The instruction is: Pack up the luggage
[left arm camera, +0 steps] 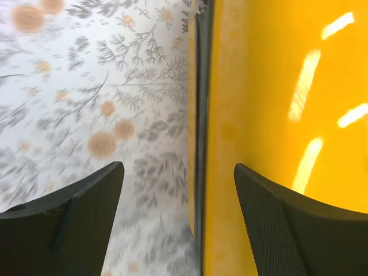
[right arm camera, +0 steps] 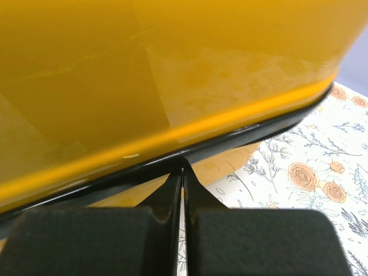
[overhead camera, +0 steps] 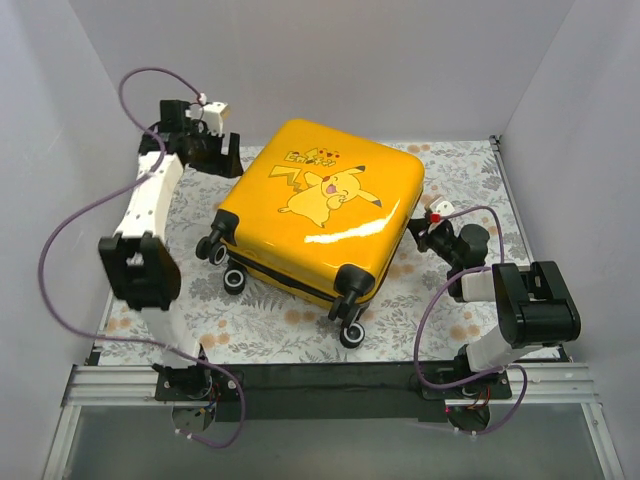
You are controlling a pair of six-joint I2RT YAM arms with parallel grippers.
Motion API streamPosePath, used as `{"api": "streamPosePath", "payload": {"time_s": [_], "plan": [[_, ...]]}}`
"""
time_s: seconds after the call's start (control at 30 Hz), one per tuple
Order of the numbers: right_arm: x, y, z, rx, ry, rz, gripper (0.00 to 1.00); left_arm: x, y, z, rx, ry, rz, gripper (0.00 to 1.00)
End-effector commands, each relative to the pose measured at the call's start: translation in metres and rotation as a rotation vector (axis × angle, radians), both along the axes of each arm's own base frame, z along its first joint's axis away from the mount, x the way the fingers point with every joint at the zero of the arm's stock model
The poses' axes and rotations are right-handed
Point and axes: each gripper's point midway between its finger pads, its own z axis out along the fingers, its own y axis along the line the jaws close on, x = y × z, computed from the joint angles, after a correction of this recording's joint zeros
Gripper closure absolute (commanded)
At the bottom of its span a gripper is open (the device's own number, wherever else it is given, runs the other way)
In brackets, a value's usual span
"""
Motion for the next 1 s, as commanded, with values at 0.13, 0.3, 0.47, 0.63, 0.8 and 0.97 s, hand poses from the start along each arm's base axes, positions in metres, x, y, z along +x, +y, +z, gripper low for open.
{"api": "streamPosePath", "payload": {"time_s": [0.13,0.3,0.47,0.63,0.8,0.97], "plan": [[-0.025,0.041,0.051,0.012,-0.174,0.199,0.99,-0.159,-0.018,0.078,-0.025,-0.079,-0.114,0.2],[-0.021,0.04,0.05,-0.006,-0.17,0.189,0.99,-0.195,-0.003,0.056,0.042,-0.008,-0.076,0.2],[-0.02,0.042,0.051,-0.001,-0.156,0.199,0.99,-0.199,0.018,0.043,0.166,-0.001,-0.051,0.2],[-0.02,0.043,0.052,0.001,-0.143,0.208,0.99,-0.192,0.03,0.035,0.254,-0.009,-0.08,0.2],[-0.02,0.044,0.051,0.0,-0.129,0.216,0.99,-0.202,0.034,0.015,0.296,0.046,-0.131,0.23],[-0.02,0.045,0.051,0.004,-0.115,0.222,0.99,-0.212,0.034,-0.004,0.305,0.086,-0.163,0.28]]}}
